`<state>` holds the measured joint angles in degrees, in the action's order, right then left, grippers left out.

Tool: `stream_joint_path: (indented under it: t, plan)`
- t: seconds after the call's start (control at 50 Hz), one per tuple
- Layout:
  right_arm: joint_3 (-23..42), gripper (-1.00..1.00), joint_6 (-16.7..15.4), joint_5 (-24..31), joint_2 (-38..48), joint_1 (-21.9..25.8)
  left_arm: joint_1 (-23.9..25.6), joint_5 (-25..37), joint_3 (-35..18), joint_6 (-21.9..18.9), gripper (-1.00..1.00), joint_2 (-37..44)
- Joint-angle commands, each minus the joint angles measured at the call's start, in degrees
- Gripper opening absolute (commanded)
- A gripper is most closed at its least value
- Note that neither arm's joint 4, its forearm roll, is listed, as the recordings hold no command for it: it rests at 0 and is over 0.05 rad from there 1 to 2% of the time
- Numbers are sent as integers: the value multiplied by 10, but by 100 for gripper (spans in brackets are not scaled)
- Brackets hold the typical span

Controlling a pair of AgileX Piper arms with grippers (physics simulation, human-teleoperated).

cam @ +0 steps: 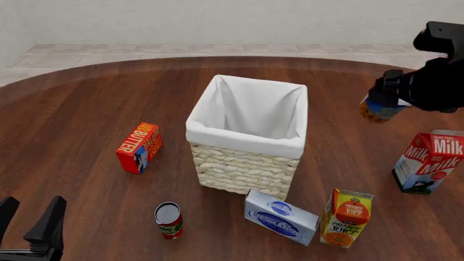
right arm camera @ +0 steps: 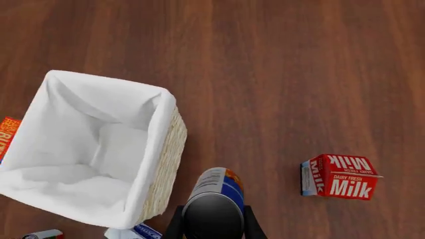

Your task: Pick up the alphabet soup and the tomato sauce, and put them in the basket.

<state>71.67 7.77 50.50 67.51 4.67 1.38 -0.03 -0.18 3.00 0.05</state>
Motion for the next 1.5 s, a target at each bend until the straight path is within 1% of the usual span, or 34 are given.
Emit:
stream_joint_path:
  t: [0.02, 0.44, 0.74, 0.96, 1.3, 1.5]
  plan:
    - [50, -100, 4, 22, -2, 13, 1, 0, 0, -1, 100, 0]
    - [114, -100, -6, 36, 21, 61, 0, -1, 0, 1, 100, 0]
    - [135, -100, -7, 29, 42, 94, -1, -1, 0, 3, 100, 0]
    - [124, -100, -2, 9, 54, 117, -1, -1, 0, 5, 100, 0]
    - [151, -100, 0, -7, 88, 158, -4, -1, 0, 10, 100, 0]
    - [141, -100, 2, -18, 94, 169, -4, 0, 0, 12, 100, 0]
